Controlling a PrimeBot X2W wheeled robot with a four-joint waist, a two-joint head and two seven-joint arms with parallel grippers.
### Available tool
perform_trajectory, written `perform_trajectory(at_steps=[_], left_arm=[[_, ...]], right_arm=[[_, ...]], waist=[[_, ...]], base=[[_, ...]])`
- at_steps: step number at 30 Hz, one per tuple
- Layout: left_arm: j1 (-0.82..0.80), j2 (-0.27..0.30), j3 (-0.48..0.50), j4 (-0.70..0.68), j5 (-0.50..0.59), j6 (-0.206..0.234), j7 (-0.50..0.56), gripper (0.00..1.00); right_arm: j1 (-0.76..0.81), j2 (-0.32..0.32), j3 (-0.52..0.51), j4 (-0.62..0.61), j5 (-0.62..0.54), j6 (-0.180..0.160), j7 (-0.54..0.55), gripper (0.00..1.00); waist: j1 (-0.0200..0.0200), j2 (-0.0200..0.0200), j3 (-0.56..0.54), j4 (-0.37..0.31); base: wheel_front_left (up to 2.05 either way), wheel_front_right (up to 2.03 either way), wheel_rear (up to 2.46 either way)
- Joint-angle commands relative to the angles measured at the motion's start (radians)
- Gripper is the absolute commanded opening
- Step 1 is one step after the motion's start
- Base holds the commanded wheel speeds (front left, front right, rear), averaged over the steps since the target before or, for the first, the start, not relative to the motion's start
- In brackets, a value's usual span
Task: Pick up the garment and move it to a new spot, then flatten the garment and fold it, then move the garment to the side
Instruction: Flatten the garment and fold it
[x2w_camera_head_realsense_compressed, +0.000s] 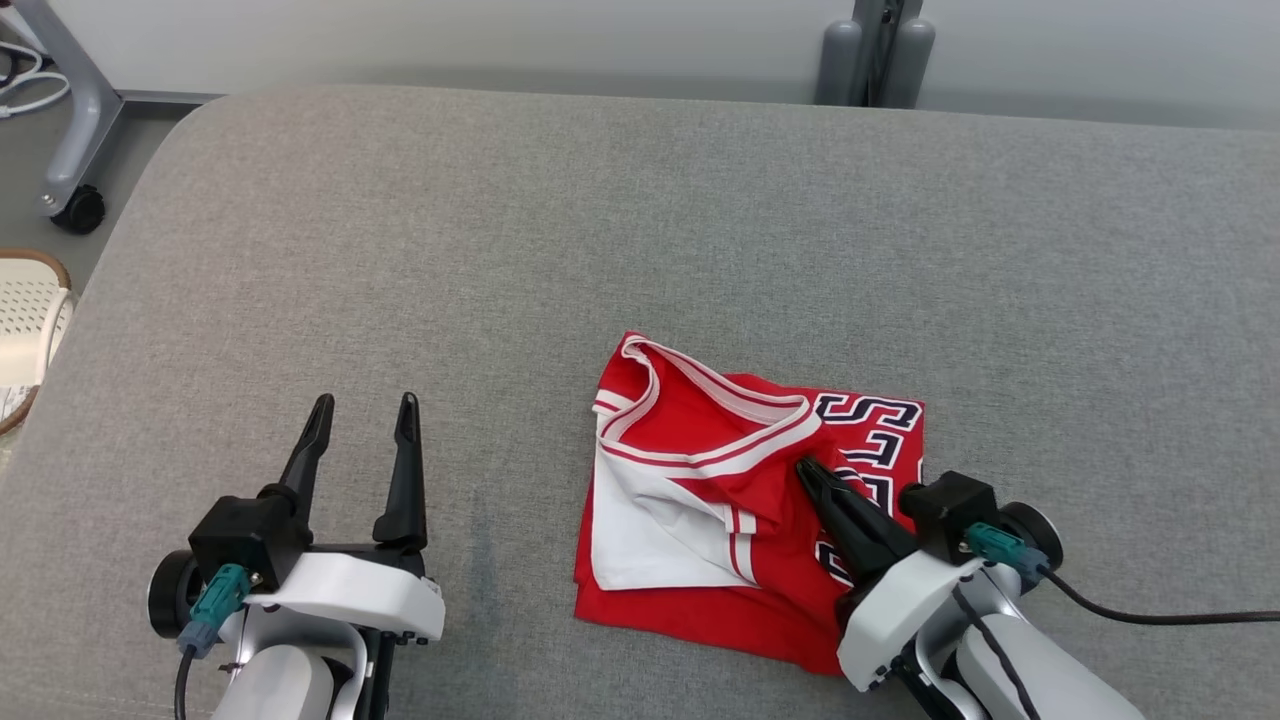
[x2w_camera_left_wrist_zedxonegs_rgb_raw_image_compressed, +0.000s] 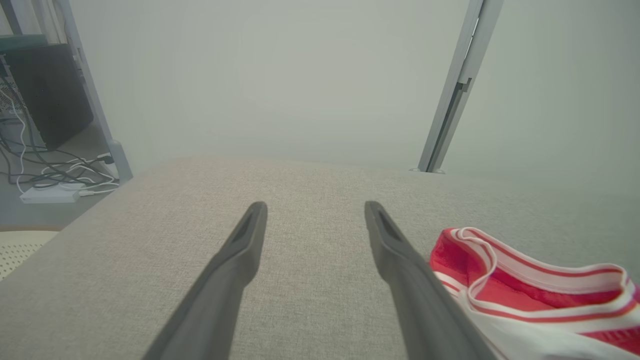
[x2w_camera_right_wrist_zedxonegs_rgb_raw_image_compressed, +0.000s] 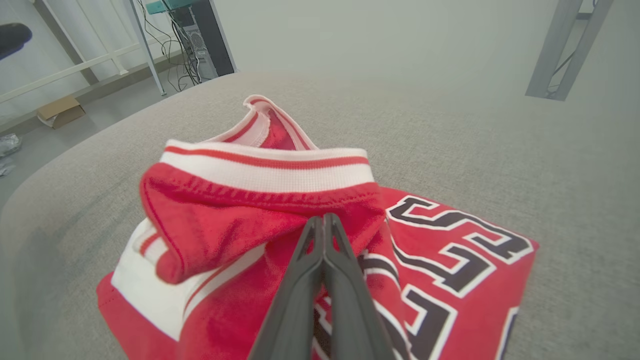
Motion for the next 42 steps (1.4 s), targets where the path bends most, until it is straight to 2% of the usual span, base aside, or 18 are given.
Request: perform_trajectory(at_steps=[1,6,13,16,23,24,28,29,35,42], left_arm=[[-0.015,0.001,0.003,-0.001,-0.002,-0.005,-0.005,1.0],[-0.026,-0.006,0.003,0.017,-0.005,-0.005,-0.013,1.0],[-0.029,-0.008,0.006,0.026,-0.006,-0.006,-0.019,1.0],[-0.028,-0.008,0.009,0.029,-0.008,-0.006,-0.02,1.0],[-0.023,-0.009,0.013,0.034,-0.009,-0.002,-0.022,1.0],[-0.017,-0.005,0.015,0.033,-0.008,0.0,-0.023,1.0],[-0.01,0.003,0.018,0.026,-0.005,0.005,-0.024,1.0],[-0.01,0.003,0.018,0.026,-0.005,0.005,-0.024,1.0],[0.0,0.02,0.023,0.017,-0.005,0.011,-0.017,1.0],[0.014,0.035,0.018,0.001,0.0,0.018,-0.01,1.0]], right_arm=[[-0.005,-0.005,-0.001,0.001,0.004,0.0,-0.004,0.0],[-0.057,-0.003,0.141,0.055,0.062,0.001,-0.012,0.0],[-0.095,-0.026,0.29,0.004,0.126,0.001,-0.019,0.0],[-0.106,-0.031,0.316,-0.035,0.148,0.001,-0.019,0.0],[-0.059,-0.051,0.263,-0.177,0.166,0.001,-0.019,0.0],[-0.038,-0.061,0.244,-0.249,0.174,0.001,-0.019,0.0],[0.027,-0.083,0.141,-0.362,0.163,0.0,-0.019,0.0],[0.027,-0.083,0.141,-0.362,0.163,0.0,-0.019,0.0],[0.129,-0.063,-0.089,-0.429,0.116,0.001,-0.018,0.0],[0.233,-0.007,-0.364,-0.452,0.043,0.0,-0.018,0.0]], waist=[[0.0,0.0,0.003,0.003],[0.0,0.0,0.008,0.017],[0.0,0.0,0.015,0.014],[0.0,0.0,0.016,0.009],[0.0,0.0,0.003,-0.003],[0.0,0.0,-0.003,-0.011],[0.0,0.0,-0.013,-0.034],[0.0,0.0,-0.013,-0.034],[0.0,0.0,-0.029,-0.068],[0.0,0.0,-0.052,-0.099]], base=[[0.0,0.0,0.0],[0.0,0.0,0.0],[0.0,0.0,0.0],[0.0,0.0,0.0],[0.0,0.0,0.0],[0.0,0.0,0.0],[0.0,0.0,0.0],[0.0,0.0,0.0],[0.0,0.0,0.0],[0.0,0.0,0.0]])
